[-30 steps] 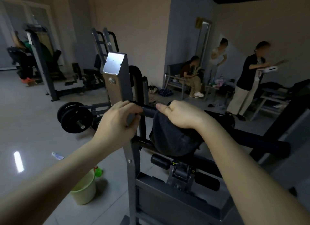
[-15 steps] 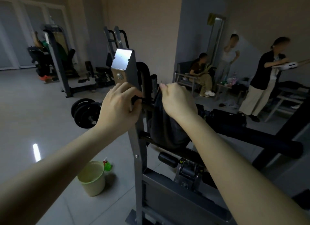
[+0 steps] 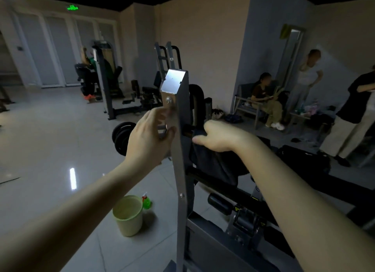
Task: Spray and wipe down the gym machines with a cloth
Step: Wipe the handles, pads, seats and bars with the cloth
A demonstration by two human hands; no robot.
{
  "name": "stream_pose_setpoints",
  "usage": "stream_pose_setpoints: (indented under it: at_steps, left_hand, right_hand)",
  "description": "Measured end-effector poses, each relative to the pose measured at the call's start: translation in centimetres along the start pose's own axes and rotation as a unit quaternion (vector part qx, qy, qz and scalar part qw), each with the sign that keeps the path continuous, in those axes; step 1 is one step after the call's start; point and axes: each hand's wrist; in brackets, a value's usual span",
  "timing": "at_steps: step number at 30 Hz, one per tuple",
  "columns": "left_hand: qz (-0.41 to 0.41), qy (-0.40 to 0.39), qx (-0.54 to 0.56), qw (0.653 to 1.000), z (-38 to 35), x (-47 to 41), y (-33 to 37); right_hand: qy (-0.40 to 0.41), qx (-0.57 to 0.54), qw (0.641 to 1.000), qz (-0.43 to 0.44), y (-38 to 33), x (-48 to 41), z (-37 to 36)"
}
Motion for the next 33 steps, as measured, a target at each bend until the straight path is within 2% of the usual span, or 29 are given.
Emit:
stream_pose_setpoints:
  at_steps: [2, 7, 11, 14, 16, 19, 20, 22, 28, 31, 33]
  left_hand:
    - [0.019, 0.0, 0.012, 1.0, -0.3, -0.4, 0.2]
    - [0.021, -0.046, -0.012, 0.999, -0.7, -0.1, 0.3]
    - [0.034, -0.056, 0.003, 0.998, -0.7, 0.1, 0.7]
    - [0.045, -0.061, 0.027, 0.997, -0.5, 0.2, 1.0]
    - [0.05, -0.061, 0.041, 0.996, -0.4, 0.2, 1.0]
    - [0.053, -0.061, 0.057, 0.995, -0.4, 0.4, 1.1]
    - [0.054, -0.062, 0.057, 0.995, -0.3, 0.5, 1.2]
    - [0.056, -0.064, 0.06, 0.995, -0.2, 0.5, 1.2]
    - [0.069, -0.069, 0.069, 0.993, 0.2, -0.1, 1.3]
    - [0.089, -0.085, 0.09, 0.988, 0.4, -0.2, 1.2]
    - [0.096, -0.095, 0.111, 0.985, 0.7, -0.2, 1.0]
  right_hand:
    - [0.024, 0.01, 1.0, 0.007, -0.5, -0.5, -0.8]
    - [0.027, -0.115, 0.993, 0.011, -0.5, -2.2, -0.1]
    - [0.103, -0.163, 0.98, -0.046, -0.6, -4.2, -0.7]
    - [0.175, -0.224, 0.958, -0.027, -0.4, -3.6, -0.6]
    - [0.116, -0.25, 0.961, 0.03, -0.2, -1.9, -0.1]
    - [-0.004, -0.09, 0.993, 0.073, -0.4, -0.8, -0.1]
    - [-0.004, -0.034, 0.997, 0.071, -0.7, -0.9, -0.3]
    - [0.013, -0.001, 0.997, 0.07, -1.0, -1.6, -0.7]
    - [-0.022, -0.177, 0.981, 0.076, -0.8, -2.2, 0.4]
    - [-0.013, -0.228, 0.972, 0.057, -0.3, -2.1, 0.6]
    - [-0.036, -0.259, 0.963, 0.063, 0.3, -1.6, 1.0]
Point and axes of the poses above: each hand's wrist, its own x-axis away from the middle knuckle, its own z-axis out of the back of the hand, y = z × x, and after that the axes turned 3 degrees about -y, right-handed
